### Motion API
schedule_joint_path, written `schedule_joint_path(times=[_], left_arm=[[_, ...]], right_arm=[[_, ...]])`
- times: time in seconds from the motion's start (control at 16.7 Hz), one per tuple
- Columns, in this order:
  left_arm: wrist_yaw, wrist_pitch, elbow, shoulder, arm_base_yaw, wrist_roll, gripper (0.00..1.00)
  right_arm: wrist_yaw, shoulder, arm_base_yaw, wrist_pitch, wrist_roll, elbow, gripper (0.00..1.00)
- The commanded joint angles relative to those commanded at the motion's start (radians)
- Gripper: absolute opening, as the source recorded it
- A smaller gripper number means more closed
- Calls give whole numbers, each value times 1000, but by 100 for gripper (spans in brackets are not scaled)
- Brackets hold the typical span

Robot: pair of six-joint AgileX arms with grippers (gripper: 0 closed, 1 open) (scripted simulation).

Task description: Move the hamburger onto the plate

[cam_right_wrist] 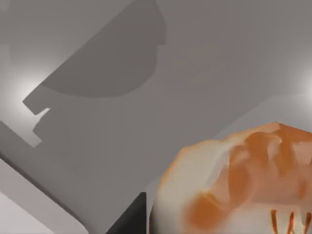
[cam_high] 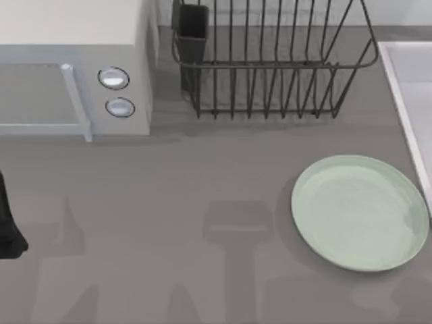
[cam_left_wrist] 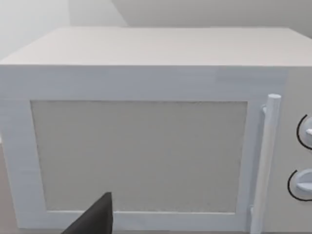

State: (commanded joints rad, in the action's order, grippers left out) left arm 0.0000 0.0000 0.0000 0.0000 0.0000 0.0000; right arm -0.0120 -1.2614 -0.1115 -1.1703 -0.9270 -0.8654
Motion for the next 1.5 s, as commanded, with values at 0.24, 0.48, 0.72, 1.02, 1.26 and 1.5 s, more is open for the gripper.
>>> schedule_joint_path(times=[0.24,0.48,0.72,1.02,1.26,1.5], left_arm=[[0,0,0,0,0,0,100],[0,0,0,0,0,0,100],[0,0,0,0,0,0,100],[0,0,0,0,0,0,100],[0,0,0,0,0,0,100],[0,0,0,0,0,0,100]], right_arm=[[2,-72,46,-4,104,-64,0],[5,-215,146,-2,348,-187,0],[7,-384,268,7,686,-320,0],[12,-556,410,43,1100,-474,0],[17,-617,477,76,1257,-543,0],[18,-622,484,81,1272,-550,0]])
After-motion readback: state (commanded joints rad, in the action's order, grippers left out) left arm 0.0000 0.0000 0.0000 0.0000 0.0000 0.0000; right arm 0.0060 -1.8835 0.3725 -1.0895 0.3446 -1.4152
